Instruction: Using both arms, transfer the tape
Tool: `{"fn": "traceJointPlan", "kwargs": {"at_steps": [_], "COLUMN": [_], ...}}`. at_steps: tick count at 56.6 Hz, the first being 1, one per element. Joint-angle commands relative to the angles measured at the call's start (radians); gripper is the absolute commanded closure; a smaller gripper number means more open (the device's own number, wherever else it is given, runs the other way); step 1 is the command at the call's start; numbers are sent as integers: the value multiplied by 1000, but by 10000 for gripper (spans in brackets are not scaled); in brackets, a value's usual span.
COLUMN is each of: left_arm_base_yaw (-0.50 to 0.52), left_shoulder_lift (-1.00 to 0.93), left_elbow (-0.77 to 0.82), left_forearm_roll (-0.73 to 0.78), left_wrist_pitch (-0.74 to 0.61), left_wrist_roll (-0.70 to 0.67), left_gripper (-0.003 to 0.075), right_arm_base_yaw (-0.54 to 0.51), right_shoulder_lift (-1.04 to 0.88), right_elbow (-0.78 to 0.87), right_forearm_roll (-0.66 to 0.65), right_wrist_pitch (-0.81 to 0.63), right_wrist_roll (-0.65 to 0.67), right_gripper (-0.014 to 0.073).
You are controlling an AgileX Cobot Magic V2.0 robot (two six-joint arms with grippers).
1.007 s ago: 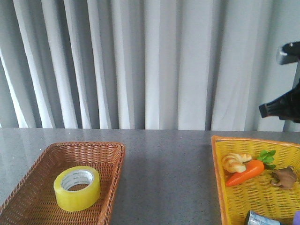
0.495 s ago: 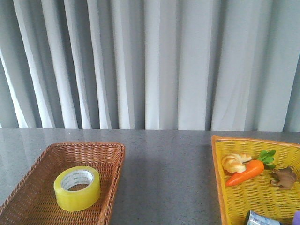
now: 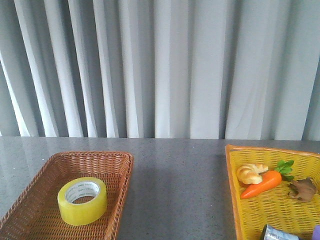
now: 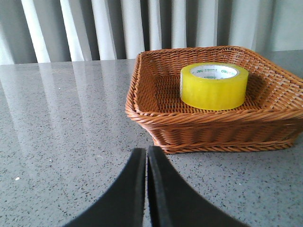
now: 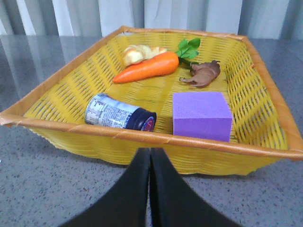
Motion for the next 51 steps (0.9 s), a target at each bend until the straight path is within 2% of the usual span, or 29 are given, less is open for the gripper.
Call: {"fn": "traceJointPlan", "kwargs": {"at_steps": [1, 10, 12, 51], "left_arm_base_yaw": [4, 4, 4, 4], "left_shoulder_lift": [-17, -17, -17, -16], "left_elbow": [-7, -7, -7, -7], "left_forearm_roll": [-11, -11, -11, -11], "left_wrist_pitch": [-71, -71, -71, -71], "left_wrist_roll": [-9, -9, -9, -9], "left_gripper": [727, 727, 727, 725], "right_arm_base_yaw": [-16, -28, -28, -37], "right_shoulder_lift": [-64, -183, -214, -214], "right_elbow": [28, 147, 142, 143], "right_forearm_roll": [-10, -3, -3, -3], "right_wrist_pitch": [-161, -301, -266, -255], "right_wrist_roll": [-2, -2, -2, -2], "right_gripper": [601, 601, 601, 601]}}
